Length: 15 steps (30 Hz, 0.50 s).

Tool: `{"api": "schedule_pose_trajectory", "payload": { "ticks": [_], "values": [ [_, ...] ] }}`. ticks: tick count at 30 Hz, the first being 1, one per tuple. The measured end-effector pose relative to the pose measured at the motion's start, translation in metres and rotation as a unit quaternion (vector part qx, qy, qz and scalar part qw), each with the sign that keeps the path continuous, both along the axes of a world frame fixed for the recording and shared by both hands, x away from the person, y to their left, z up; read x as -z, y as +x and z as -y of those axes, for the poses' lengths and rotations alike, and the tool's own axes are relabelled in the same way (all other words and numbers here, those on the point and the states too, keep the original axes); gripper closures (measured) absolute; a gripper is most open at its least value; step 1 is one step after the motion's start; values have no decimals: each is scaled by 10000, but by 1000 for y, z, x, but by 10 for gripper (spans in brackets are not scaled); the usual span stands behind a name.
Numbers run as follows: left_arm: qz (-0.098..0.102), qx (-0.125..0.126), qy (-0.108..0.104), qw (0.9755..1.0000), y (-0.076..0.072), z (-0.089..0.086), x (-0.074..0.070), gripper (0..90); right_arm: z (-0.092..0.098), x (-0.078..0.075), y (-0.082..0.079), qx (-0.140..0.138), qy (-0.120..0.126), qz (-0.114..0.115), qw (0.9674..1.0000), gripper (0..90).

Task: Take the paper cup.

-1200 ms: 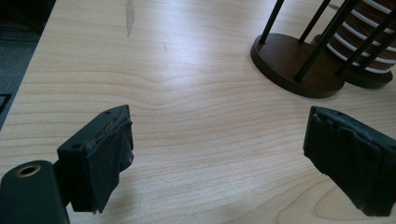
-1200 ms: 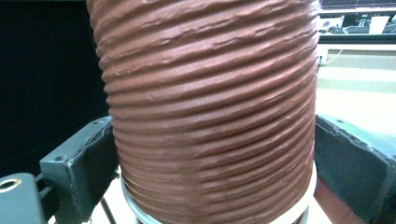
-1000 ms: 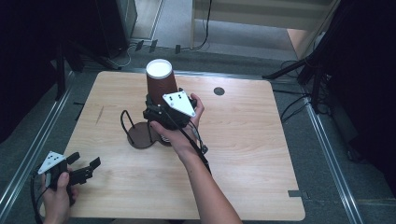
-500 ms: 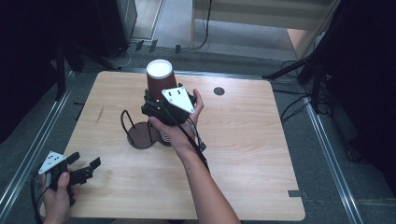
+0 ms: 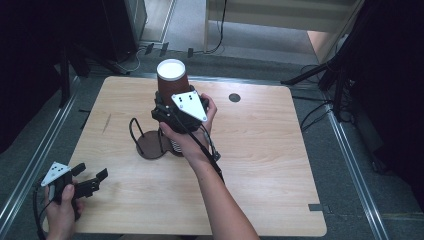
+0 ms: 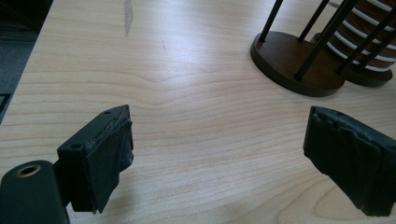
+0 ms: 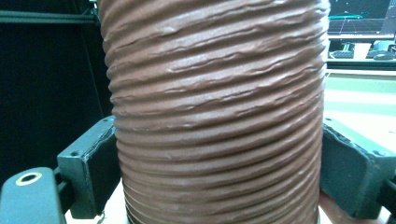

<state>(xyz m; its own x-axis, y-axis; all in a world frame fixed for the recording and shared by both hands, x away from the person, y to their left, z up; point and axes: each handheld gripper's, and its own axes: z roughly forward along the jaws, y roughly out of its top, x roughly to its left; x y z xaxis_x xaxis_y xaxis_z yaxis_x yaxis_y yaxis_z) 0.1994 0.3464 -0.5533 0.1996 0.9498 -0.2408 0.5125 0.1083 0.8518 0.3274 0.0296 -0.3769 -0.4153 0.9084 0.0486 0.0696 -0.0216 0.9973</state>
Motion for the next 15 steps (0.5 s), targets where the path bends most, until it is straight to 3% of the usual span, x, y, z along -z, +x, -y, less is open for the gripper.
{"api": "schedule_pose_trajectory", "payload": {
  "ticks": [15],
  "values": [
    [9,-3,0,10000,0,0,0,89,-4,-19,0,-78,81,139,9998,110]
  ]
}}
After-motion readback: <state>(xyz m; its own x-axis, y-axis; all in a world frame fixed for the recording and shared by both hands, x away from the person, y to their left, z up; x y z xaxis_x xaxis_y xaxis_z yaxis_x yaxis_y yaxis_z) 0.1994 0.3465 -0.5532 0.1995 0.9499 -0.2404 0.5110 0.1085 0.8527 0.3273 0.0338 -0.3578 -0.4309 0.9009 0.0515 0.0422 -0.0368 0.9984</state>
